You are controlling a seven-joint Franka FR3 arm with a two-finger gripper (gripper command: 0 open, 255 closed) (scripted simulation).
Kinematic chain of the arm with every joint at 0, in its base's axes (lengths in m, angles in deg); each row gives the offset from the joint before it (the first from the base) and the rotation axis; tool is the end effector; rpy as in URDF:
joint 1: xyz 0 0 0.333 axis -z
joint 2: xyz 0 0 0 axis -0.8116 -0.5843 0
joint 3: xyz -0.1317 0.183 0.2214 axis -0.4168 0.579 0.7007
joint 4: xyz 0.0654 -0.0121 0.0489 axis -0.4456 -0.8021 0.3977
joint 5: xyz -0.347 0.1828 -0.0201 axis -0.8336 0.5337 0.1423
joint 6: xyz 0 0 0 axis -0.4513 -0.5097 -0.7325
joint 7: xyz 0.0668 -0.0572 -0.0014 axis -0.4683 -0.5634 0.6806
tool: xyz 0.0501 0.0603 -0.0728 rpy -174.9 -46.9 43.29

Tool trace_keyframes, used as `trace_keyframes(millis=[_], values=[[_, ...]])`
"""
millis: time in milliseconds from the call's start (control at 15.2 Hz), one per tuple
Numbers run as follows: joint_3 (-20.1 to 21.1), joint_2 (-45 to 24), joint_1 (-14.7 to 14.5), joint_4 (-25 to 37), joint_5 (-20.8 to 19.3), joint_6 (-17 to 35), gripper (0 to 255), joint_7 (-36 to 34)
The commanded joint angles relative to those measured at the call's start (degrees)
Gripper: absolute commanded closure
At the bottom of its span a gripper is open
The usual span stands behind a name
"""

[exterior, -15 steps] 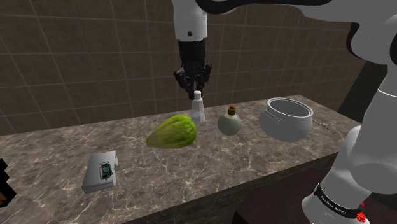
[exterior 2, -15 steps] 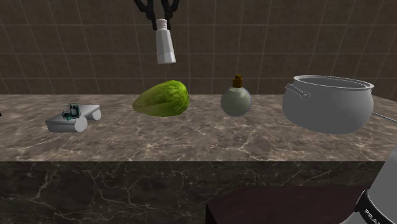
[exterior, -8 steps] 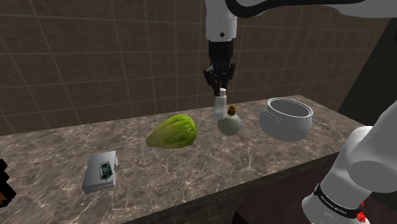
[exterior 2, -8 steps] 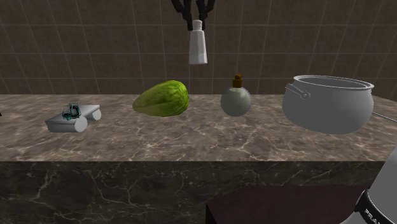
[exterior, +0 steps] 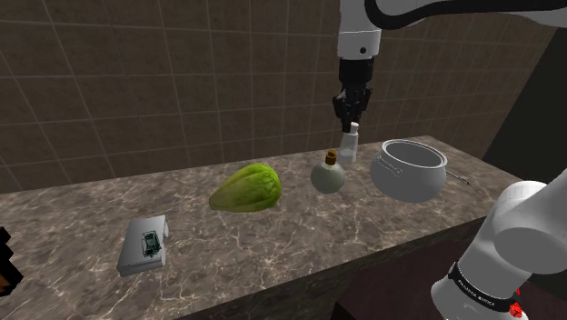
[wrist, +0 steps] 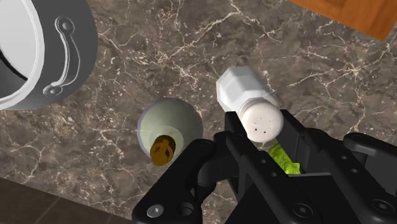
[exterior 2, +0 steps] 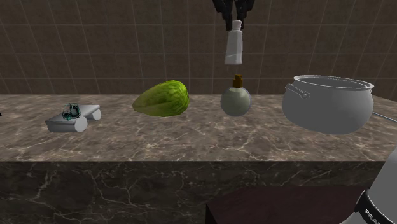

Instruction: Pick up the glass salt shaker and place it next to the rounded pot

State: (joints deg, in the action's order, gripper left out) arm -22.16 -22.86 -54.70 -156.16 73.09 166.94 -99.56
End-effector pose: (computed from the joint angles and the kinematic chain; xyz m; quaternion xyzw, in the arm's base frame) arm 0.4093 0.1066 0.6028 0.9984 -0.0178 -0.0405 0.0339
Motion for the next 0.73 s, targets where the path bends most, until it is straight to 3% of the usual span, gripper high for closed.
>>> trace_keyframes(millis=[0, 660], values=[[-2.0, 2.8, 0.7, -2.7, -0.6, -0.1, 255, 2.9], [-12.4, 12.8, 4.7, -11.0, -6.2, -1.3, 255, 16.1]])
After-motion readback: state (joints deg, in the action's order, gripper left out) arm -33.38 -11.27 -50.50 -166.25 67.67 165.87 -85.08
